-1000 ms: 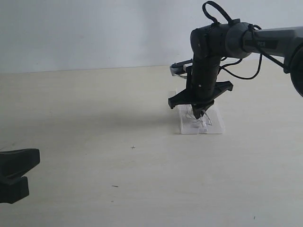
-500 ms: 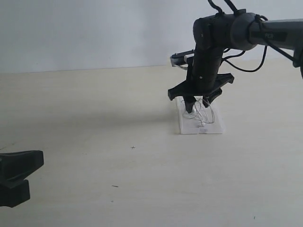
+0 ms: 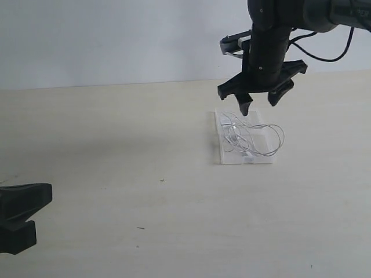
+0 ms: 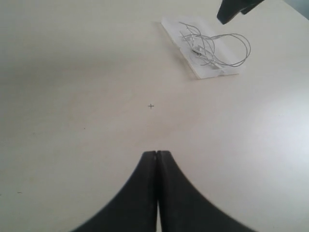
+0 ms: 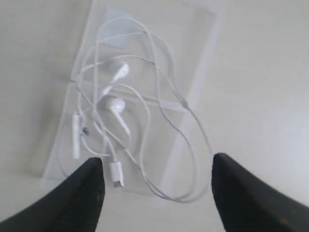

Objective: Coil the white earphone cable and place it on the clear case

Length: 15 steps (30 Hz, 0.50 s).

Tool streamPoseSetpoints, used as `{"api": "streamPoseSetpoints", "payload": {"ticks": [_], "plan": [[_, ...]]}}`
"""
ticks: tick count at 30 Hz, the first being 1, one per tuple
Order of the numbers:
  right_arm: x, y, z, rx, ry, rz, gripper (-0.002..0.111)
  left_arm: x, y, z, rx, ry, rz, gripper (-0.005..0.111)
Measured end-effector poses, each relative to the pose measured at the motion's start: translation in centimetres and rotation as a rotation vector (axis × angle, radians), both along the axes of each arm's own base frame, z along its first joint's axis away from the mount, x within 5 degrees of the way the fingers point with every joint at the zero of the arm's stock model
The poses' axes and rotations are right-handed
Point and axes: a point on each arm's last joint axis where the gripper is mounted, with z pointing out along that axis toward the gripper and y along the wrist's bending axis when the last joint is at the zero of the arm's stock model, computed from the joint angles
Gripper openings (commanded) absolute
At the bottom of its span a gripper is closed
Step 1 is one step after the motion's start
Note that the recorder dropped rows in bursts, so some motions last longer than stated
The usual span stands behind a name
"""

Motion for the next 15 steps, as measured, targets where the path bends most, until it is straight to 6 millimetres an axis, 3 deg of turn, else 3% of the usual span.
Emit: {"api": "streamPoseSetpoints", "payload": {"ticks": [4, 8, 12, 15], "plan": [[-0.6, -1.1, 2.4, -0.086, -0.030, -0.011, 0.048, 0.1, 0.1, 0.0, 0.024, -0.015, -0.001, 0.000], [-1.9, -1.5, 6.5, -0.047, -0.104, -0.020, 0.022, 0.1, 0.1, 0.0, 0.028, -0.016, 0.001, 0.000], [-4.5, -1.3, 11.6, 0.116, -0.169, -0.033, 0.000, 0.1, 0.1, 0.0, 0.030, -0.017, 0.001, 0.000], [-8.0, -2.3, 13.2, 0.148, -0.154, -0.033, 0.000, 0.1, 0.1, 0.0, 0.031, -0.018, 0.000, 0.000]]}}
